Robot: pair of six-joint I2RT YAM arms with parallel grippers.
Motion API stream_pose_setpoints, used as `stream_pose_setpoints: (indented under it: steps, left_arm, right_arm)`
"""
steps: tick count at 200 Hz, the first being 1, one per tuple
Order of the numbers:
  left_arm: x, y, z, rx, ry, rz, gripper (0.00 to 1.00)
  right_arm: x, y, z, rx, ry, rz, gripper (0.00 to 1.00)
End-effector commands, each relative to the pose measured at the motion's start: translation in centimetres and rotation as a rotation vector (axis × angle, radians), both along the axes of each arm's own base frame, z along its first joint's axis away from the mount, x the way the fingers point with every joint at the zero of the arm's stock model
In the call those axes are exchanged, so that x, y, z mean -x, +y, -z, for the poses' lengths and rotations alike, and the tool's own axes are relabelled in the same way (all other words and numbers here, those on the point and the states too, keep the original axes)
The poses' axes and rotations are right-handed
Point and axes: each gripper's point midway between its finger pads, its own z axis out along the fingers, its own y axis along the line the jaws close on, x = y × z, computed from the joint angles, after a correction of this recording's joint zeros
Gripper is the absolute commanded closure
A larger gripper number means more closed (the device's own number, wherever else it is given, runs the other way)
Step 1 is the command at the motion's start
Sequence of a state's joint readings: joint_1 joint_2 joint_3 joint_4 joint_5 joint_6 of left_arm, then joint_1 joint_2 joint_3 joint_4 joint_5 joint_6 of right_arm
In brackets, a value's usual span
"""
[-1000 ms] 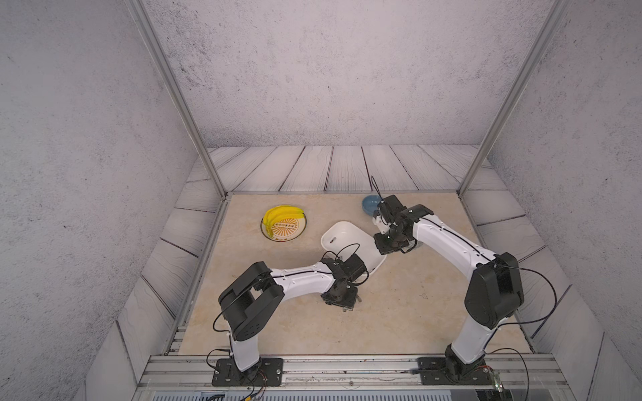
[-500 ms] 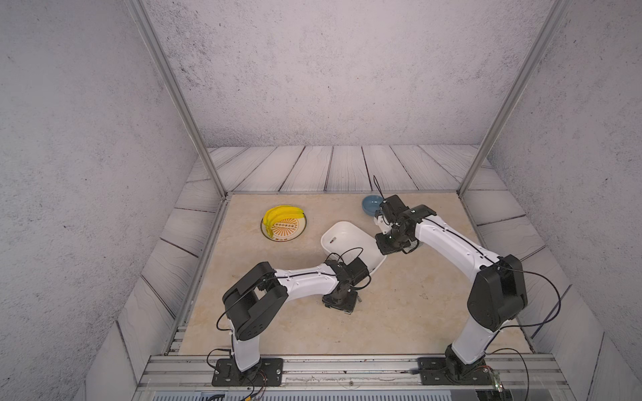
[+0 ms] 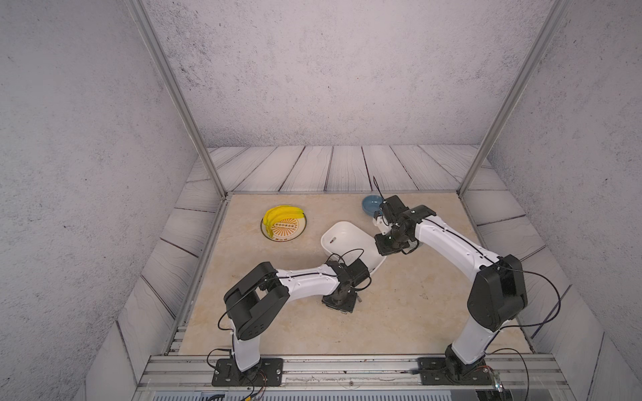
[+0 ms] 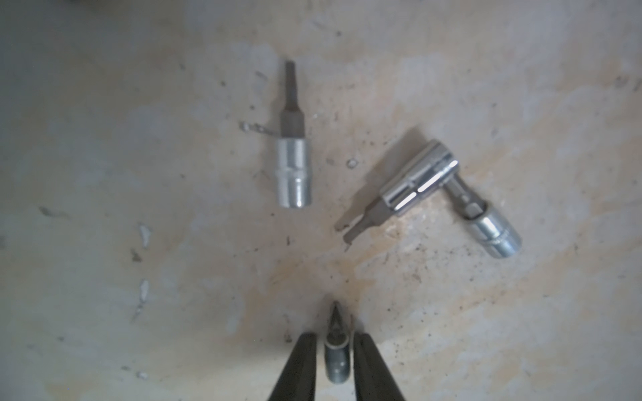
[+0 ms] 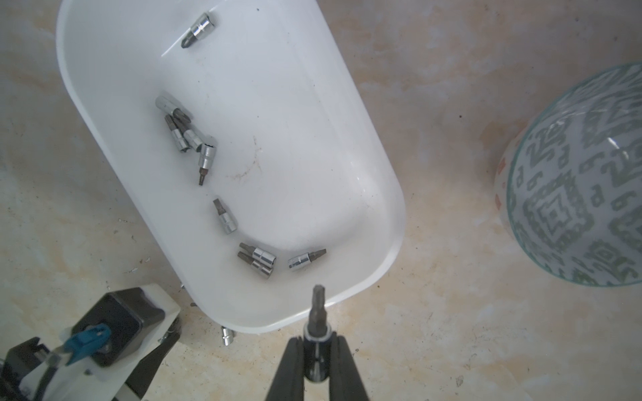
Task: Put the bit on the desktop into the storage box
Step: Pick up the screwdriver bit from the center of the board.
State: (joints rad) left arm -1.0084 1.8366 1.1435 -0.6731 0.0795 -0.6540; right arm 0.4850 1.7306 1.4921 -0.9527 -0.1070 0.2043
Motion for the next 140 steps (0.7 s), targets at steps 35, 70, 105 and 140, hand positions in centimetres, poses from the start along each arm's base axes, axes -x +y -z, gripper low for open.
stream_pose_setpoints:
  steps: [35,70,105,140]
  left_arm:
    - [0.9,0.6,1.2,-0.041,0.035,0.012,0.98]
    - [0.9,0.8,0.9,-0.043,0.031,0.013,1.00]
    - [0.7,1.4,-1.1,-0.034,-0.004,0.007,1.00]
    - [0.7,2.1,-3.4,-0.016,-0.036,-0.002,1.00]
  right_arm:
    - [0.7,0.5,-0.1,-0.033,0.018,-0.022,1.00]
    - [0.9,1.3,0.3,-0.033,0.030,-0.043,1.00]
    - [1.1,2.5,1.8,-0.031,0.061,-0.055,1.00]
    - [1.0,3.3,4.1,-0.030,0.112,-0.060,1.00]
